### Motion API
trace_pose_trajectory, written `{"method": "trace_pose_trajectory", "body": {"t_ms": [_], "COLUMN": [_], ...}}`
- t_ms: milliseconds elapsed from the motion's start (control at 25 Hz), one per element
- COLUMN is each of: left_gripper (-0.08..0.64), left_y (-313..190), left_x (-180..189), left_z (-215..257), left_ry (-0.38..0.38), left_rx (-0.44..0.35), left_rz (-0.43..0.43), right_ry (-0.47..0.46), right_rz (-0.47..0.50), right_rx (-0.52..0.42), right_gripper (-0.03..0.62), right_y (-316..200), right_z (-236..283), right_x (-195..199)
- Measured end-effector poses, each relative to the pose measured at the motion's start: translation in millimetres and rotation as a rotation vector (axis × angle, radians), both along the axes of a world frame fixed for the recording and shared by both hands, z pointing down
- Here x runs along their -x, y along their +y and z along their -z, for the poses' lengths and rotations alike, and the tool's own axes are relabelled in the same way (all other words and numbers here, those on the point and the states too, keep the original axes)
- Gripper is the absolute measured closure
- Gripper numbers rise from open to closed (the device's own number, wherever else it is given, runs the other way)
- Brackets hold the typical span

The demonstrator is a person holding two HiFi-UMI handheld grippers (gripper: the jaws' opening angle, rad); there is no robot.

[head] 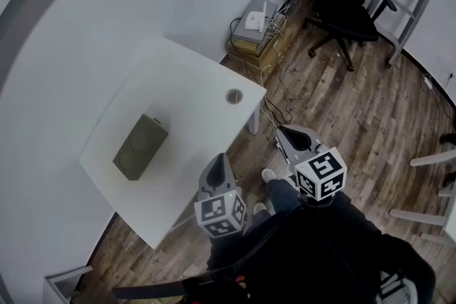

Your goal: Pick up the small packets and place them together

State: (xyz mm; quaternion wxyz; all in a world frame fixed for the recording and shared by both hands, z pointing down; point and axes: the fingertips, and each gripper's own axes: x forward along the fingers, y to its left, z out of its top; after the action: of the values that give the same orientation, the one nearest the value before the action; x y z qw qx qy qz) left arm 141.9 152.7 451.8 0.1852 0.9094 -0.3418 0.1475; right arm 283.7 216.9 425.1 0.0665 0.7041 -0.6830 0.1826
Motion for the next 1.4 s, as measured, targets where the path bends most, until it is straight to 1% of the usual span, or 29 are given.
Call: {"method": "trace_pose_trajectory", "body": {"t_ms": [160, 280, 440, 640, 760, 880, 1000, 1120, 1240, 1400], "left_gripper": [0.560, 0.560, 0.560, 0.560, 0.560, 0.560, 0.560, 0.560, 0.560, 0.560], "left_y": [-30, -47, -61, -71, -71, -71, -75, -82, -97, -124], "left_x": [2, 16, 45, 85, 105, 124, 144, 161, 174, 189], "left_z": [11, 14, 11, 9, 5, 2, 1, 0, -1, 0], "left_ry": [0.009, 0.008, -0.011, -0.024, -0.027, -0.033, -0.034, -0.035, -0.035, -0.036], "left_rx": [-0.022, -0.025, -0.020, -0.024, -0.019, -0.013, -0.010, -0.010, -0.004, -0.003], "left_rz": [0.118, 0.214, 0.357, 0.537, 0.624, 0.693, 0.751, 0.784, 0.789, 0.769], "right_ry": [0.006, 0.000, -0.013, -0.029, -0.041, -0.046, -0.049, -0.066, -0.086, -0.075], "right_rz": [0.112, 0.212, 0.378, 0.565, 0.665, 0.739, 0.789, 0.830, 0.856, 0.842], "right_rx": [-0.025, -0.020, -0.002, -0.014, -0.025, -0.010, -0.002, -0.015, -0.021, -0.007], "right_gripper": [0.598, 0.598, 0.598, 0.598, 0.598, 0.598, 0.598, 0.598, 0.598, 0.598], "right_y": [-48, -80, -116, -150, -161, -171, -182, -193, -208, -235], "right_z": [12, 11, 4, 1, -2, -7, -11, -9, -7, -10], "right_x": [-10, 1, 35, 79, 103, 125, 145, 163, 179, 193]}}
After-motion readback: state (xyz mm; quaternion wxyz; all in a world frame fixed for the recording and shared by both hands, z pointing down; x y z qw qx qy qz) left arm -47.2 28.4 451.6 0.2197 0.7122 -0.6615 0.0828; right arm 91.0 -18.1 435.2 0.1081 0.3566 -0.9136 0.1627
